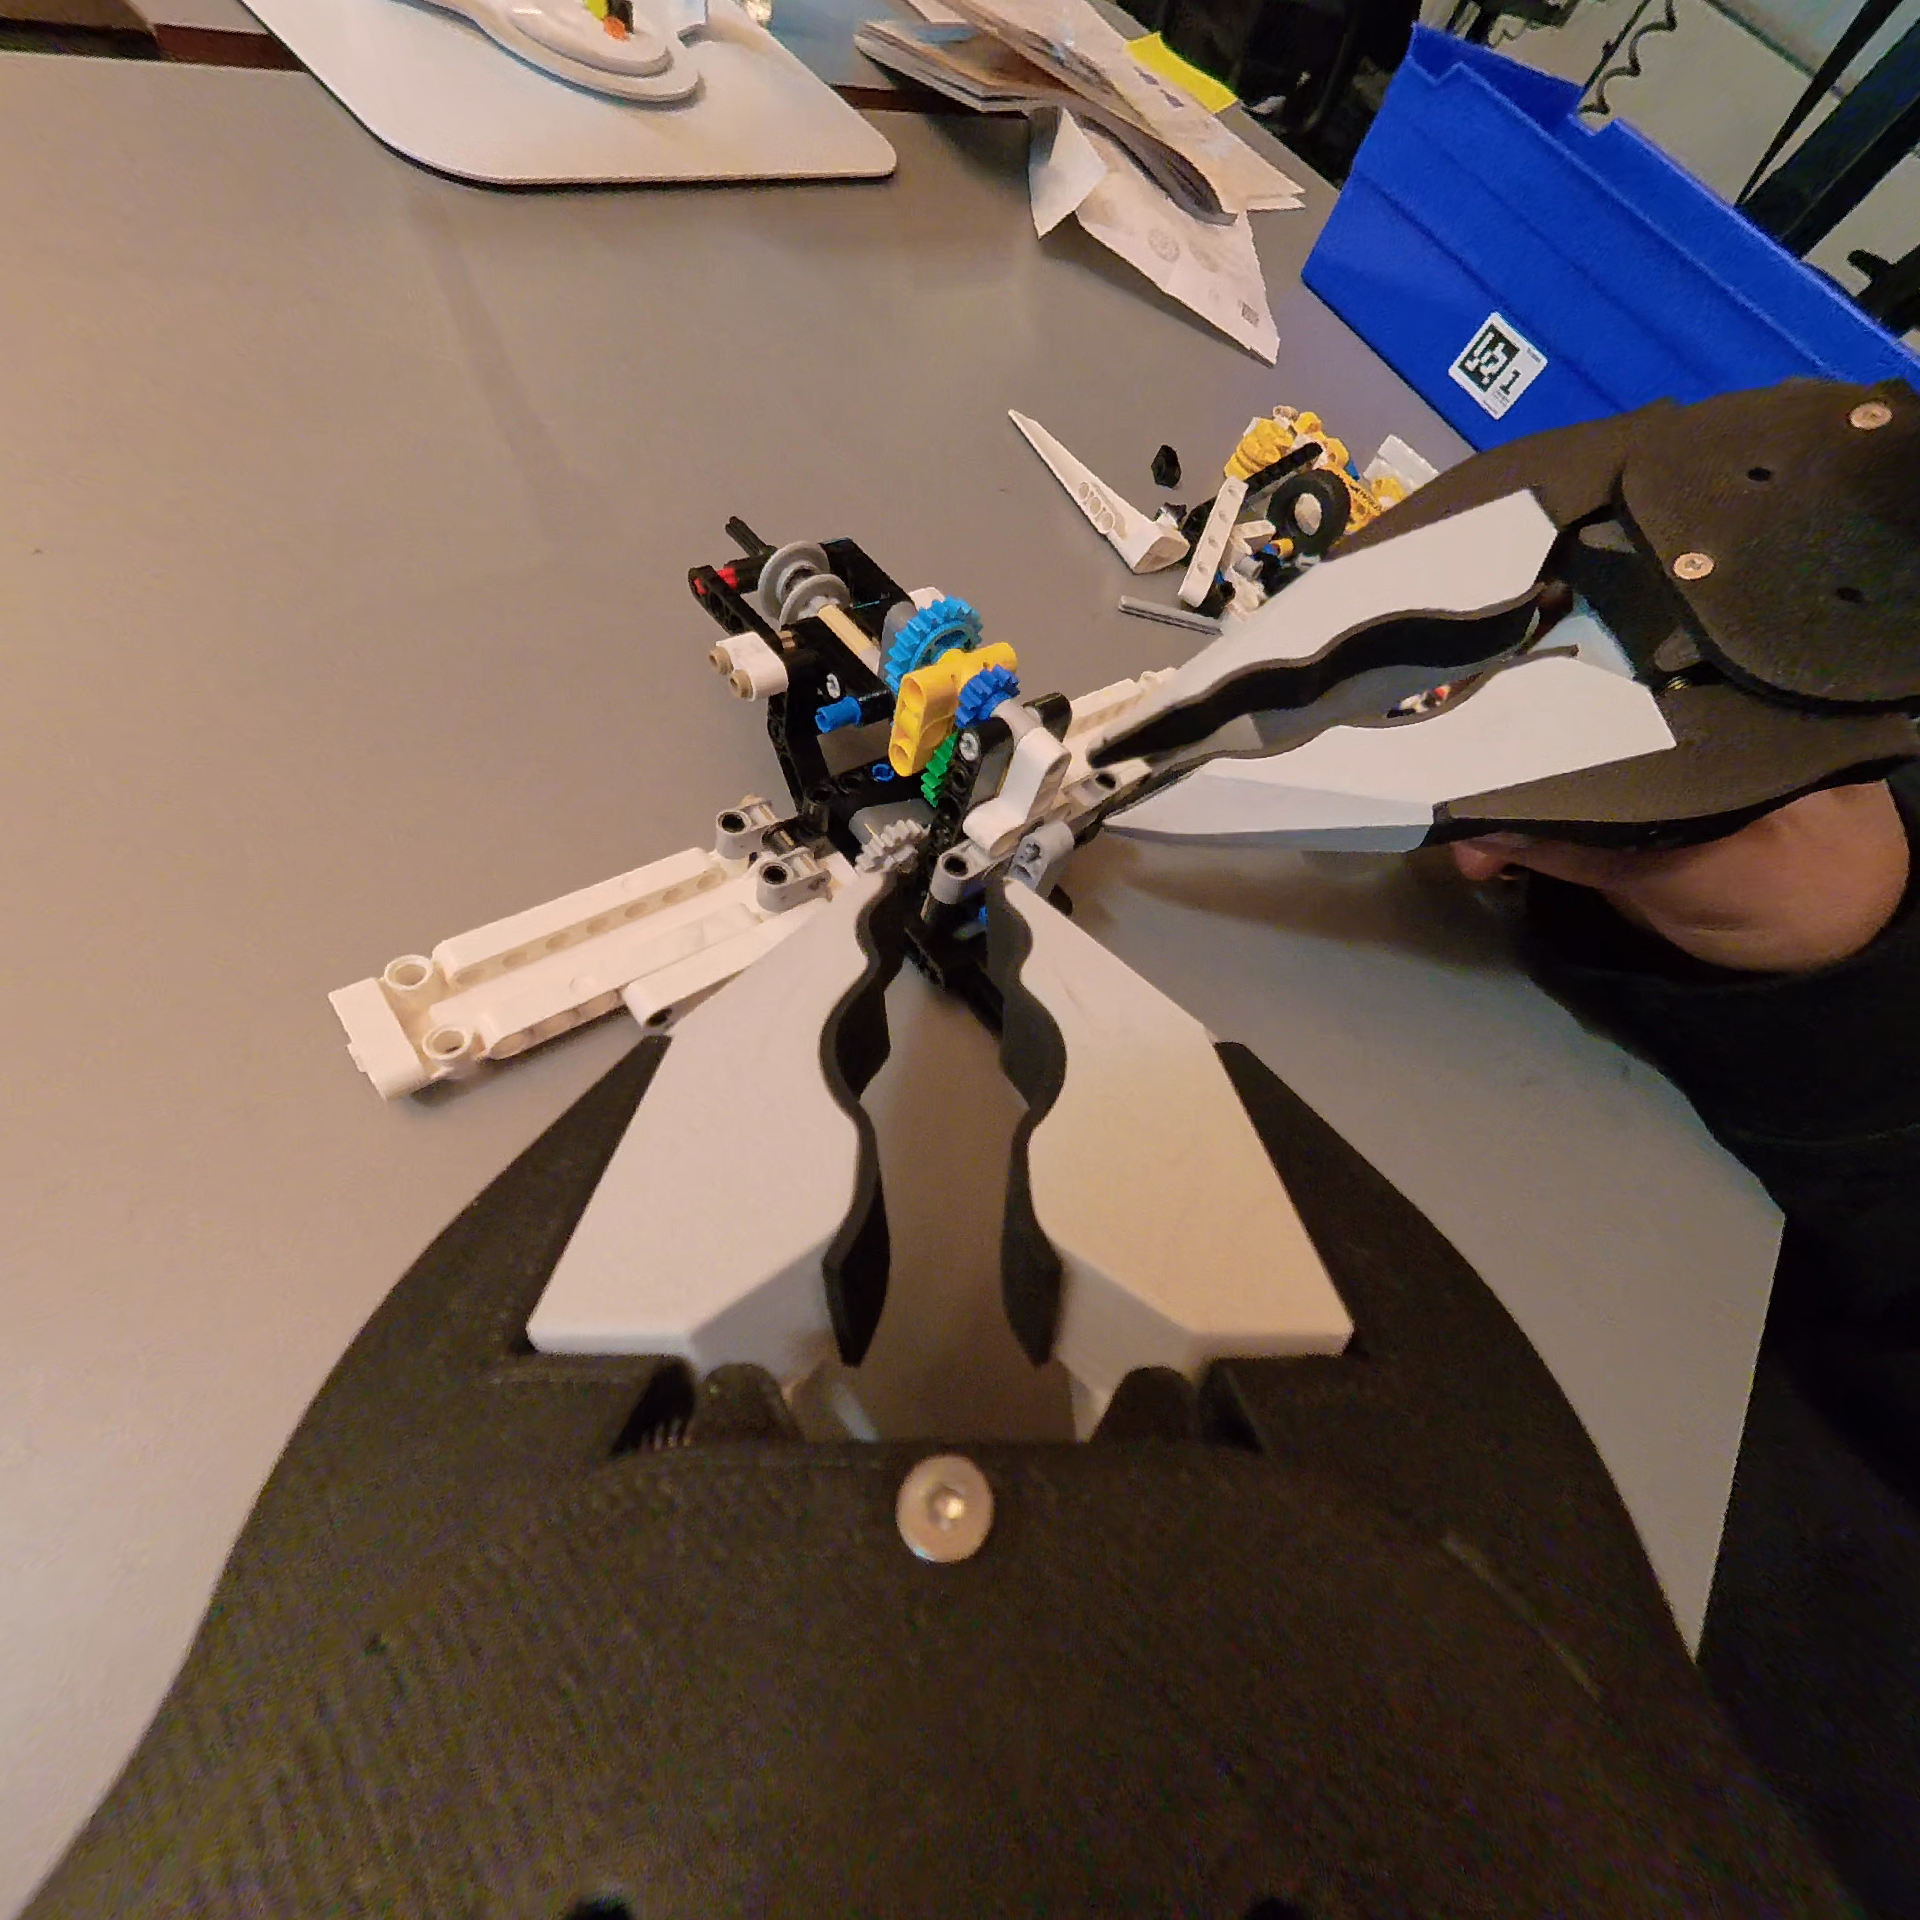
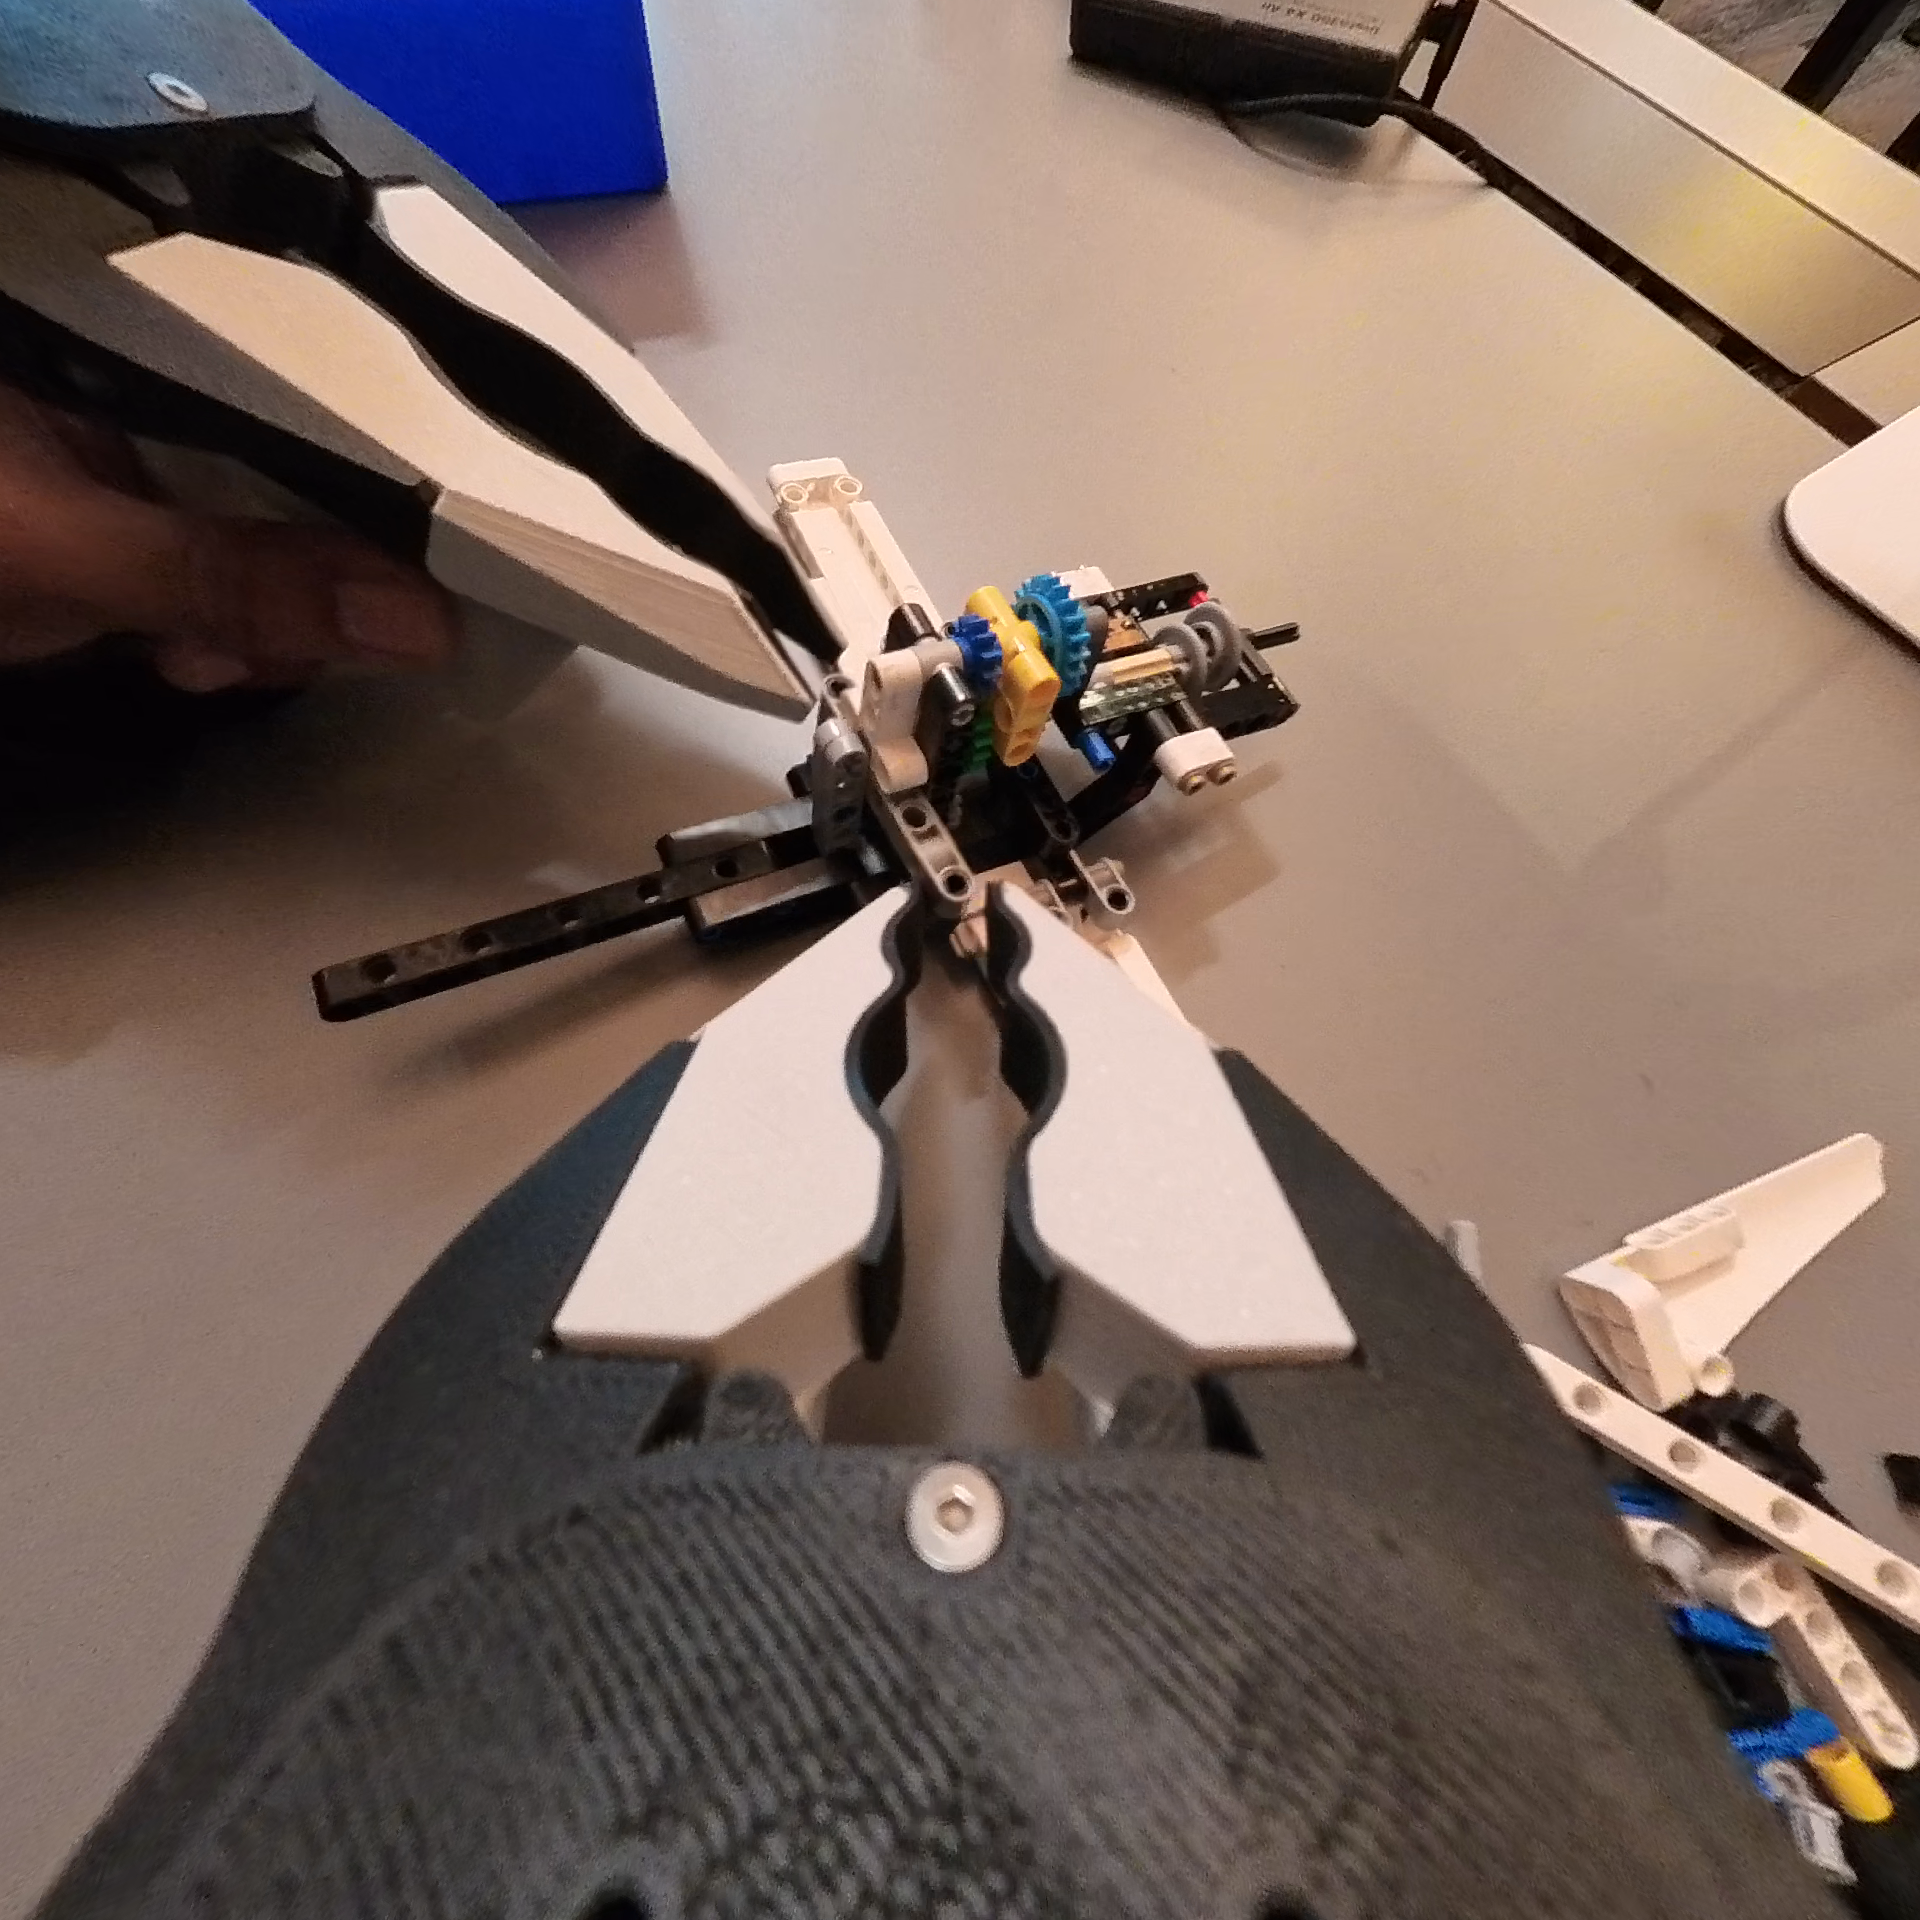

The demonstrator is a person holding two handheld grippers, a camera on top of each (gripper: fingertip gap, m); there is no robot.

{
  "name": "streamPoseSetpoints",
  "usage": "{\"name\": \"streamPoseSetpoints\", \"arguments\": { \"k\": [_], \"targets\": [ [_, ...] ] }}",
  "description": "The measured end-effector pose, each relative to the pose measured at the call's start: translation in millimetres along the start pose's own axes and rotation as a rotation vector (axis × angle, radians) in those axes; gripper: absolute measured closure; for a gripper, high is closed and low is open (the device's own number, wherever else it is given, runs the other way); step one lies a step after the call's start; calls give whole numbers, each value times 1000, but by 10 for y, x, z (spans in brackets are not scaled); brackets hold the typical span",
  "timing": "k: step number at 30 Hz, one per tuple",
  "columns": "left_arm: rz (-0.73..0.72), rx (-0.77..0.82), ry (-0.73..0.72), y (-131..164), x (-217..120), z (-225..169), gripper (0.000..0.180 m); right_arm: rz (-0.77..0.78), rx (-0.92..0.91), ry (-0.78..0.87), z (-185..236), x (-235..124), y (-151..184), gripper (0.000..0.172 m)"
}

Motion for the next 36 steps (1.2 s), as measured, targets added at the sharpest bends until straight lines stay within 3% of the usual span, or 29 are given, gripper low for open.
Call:
{"name": "streamPoseSetpoints", "arguments": {
  "k": [12,20,28,36],
  "targets": [
    [45,32,-15,54,21,-61,170,-45,-3,11,-6,-57,-60,155],
    [95,6,50,104,64,-94,177,-75,-36,-2,57,-76,-108,158],
    [158,33,90,156,125,-155,167,-44,-53,-31,120,-27,-73,159],
    [110,10,92,116,82,-134,168,-32,-55,-11,96,-19,-56,160]
  ]
}}
Point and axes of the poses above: each gripper's, where its closed fingertips meet, x out along the fingers, y out of its underside, z = x × y across the jaws, the point moved 4 cm from there along -x, back along the fingers, and after that the axes turned 5 degrees about x, right-handed, at the moved point
